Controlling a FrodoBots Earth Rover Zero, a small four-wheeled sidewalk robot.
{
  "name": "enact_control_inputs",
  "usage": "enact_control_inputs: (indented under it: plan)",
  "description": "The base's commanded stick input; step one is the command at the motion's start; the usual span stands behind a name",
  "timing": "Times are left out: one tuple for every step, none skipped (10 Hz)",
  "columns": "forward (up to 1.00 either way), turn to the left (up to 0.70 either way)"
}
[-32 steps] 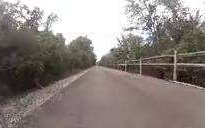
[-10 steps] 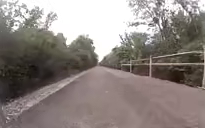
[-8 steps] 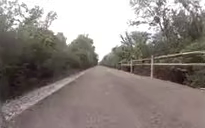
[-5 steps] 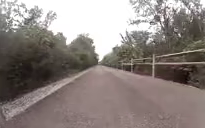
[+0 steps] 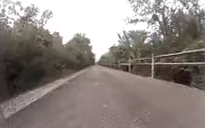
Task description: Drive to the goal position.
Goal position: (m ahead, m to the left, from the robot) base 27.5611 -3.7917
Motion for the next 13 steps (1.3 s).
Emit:
enact_control_inputs:
  plan:
    - [0.70,0.00]
    - [0.70,0.00]
    - [0.70,0.00]
    - [0.70,0.00]
    - [0.70,0.00]
    - [0.70,0.00]
    - [0.70,0.00]
    - [0.70,0.00]
    - [0.70,0.00]
    - [0.70,0.00]
    - [0.70,0.00]
    - [0.70,0.00]
    - [0.70,0.00]
